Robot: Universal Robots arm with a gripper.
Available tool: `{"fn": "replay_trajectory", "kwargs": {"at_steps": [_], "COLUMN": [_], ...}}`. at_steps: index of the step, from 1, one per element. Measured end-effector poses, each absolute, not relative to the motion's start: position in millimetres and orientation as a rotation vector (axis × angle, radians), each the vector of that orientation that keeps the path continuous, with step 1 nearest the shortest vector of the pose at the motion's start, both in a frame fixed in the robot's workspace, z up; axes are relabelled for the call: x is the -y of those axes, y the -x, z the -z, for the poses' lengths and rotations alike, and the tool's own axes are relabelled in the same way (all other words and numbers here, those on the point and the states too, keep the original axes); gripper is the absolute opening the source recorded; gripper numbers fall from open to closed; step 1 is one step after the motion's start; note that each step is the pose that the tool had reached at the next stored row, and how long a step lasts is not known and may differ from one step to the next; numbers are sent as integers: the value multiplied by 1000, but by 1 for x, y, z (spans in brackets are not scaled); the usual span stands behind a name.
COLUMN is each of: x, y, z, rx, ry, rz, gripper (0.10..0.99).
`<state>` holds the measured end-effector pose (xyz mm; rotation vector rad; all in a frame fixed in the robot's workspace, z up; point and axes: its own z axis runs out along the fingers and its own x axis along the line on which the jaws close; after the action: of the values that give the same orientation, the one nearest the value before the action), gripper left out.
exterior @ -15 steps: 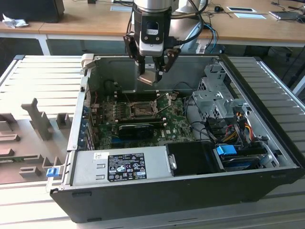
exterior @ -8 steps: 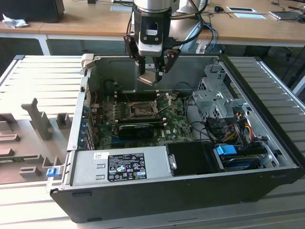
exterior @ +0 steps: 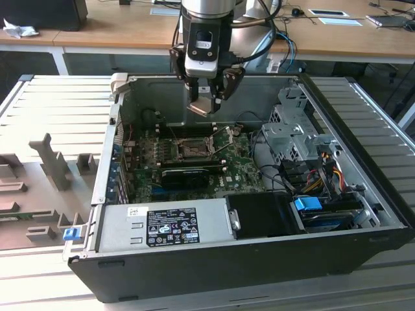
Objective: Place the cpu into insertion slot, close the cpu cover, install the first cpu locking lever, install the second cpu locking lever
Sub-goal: 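Place the cpu into insertion slot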
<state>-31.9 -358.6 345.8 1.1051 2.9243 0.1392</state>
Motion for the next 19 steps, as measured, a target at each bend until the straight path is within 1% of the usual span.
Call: {"fn": "replay_trajectory", "kwargs": {"at_steps": [19], "x": [359], "y": [32], "z": [-343], "rx": [-2818], "ry": [-1337], "rz": [-137], "gripper": [529]}}
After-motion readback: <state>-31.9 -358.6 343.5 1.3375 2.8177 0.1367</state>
